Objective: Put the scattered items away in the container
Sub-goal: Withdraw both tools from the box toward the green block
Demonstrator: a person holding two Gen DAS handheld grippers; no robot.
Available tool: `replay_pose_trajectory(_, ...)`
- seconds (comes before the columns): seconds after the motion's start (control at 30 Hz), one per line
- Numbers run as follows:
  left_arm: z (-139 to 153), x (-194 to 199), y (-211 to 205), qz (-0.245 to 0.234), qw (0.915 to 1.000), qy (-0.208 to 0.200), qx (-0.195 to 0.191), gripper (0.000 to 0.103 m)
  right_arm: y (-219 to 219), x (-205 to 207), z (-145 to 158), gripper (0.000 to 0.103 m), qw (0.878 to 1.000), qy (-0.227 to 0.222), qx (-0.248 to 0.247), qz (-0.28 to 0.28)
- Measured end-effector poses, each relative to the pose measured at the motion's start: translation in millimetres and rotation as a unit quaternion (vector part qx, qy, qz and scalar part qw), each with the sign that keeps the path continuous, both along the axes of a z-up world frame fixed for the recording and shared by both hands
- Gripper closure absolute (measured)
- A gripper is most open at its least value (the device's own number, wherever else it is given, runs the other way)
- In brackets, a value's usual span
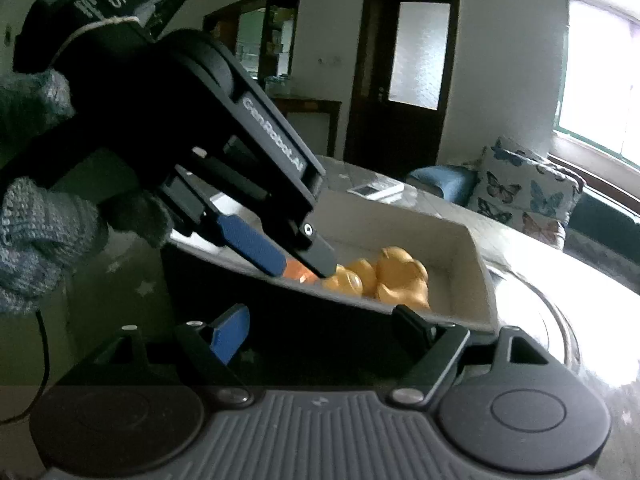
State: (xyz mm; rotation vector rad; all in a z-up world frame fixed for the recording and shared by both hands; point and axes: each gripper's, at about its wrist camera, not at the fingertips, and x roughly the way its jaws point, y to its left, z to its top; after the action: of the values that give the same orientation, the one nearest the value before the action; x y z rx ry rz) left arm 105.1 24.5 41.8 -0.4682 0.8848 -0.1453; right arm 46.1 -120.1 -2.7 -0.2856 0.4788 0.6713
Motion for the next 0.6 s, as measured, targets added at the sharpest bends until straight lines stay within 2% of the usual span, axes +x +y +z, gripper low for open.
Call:
replay_pose_trajectory(0.3,-2.6,-12.3,-27.2,-0.038,0.9993,-0.002,0.007,0.066,-24.2,-20.0,-11.5,0.020,0.999,0.005,-0.003,-0.036)
replay_pose_trajectory(0.6,-24.6,-9.2,-56.0,-0.080,0.9965,0.026,-0.007,0.066,-49.4,-27.0,-26.0,0.020,0.997,0.027,-0.006,-0.075)
